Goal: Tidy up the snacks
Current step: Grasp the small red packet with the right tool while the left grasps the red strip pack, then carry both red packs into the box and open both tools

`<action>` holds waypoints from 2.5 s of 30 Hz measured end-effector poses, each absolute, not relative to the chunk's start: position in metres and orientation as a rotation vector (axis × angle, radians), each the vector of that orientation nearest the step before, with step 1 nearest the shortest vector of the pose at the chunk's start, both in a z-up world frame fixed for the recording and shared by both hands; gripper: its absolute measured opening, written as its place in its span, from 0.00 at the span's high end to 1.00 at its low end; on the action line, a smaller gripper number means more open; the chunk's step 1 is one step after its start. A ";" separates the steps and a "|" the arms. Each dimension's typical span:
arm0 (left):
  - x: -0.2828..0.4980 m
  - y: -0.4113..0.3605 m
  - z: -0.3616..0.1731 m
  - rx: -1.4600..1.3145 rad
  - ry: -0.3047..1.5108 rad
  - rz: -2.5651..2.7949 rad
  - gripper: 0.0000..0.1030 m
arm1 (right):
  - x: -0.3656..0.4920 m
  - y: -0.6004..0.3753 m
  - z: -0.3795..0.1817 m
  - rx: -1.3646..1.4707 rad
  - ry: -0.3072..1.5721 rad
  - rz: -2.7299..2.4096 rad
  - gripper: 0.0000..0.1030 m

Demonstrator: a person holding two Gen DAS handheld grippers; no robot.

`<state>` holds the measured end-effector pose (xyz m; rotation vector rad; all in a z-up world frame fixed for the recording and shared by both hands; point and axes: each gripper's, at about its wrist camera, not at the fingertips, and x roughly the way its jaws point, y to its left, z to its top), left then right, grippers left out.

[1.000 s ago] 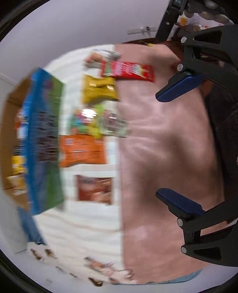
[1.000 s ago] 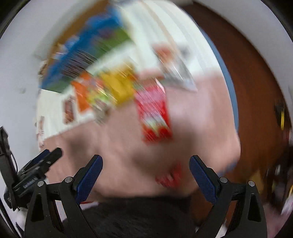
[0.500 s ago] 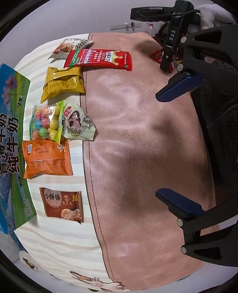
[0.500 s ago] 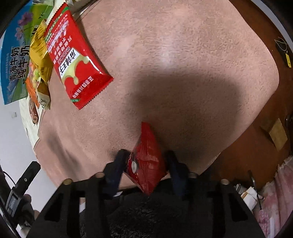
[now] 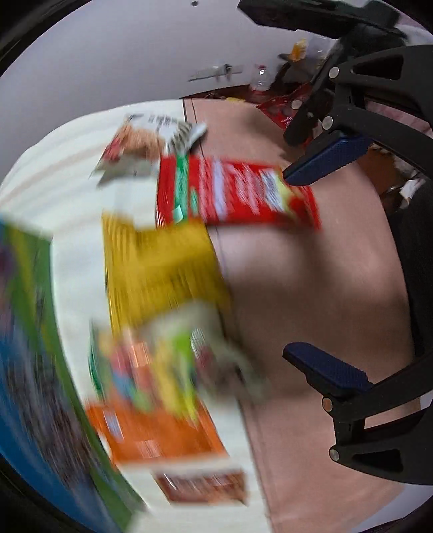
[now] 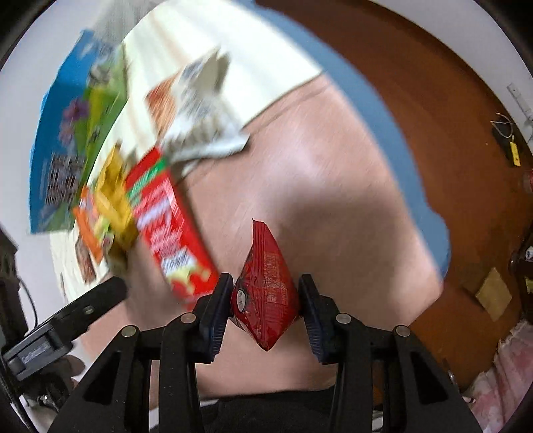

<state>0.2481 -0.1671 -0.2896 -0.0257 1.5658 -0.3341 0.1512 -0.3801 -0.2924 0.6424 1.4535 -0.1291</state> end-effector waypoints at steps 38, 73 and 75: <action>0.209 -0.069 -0.302 -0.159 1.562 -0.187 0.56 | 0.191 -0.307 -0.306 0.346 1.521 0.042 0.63; 0.498 0.038 -0.218 -0.166 1.521 -0.050 0.55 | 0.469 -0.141 -0.210 0.223 1.385 0.342 0.63; 0.497 0.040 -0.232 -0.173 1.548 -0.051 0.54 | 0.471 -0.138 -0.219 0.225 1.401 0.344 0.63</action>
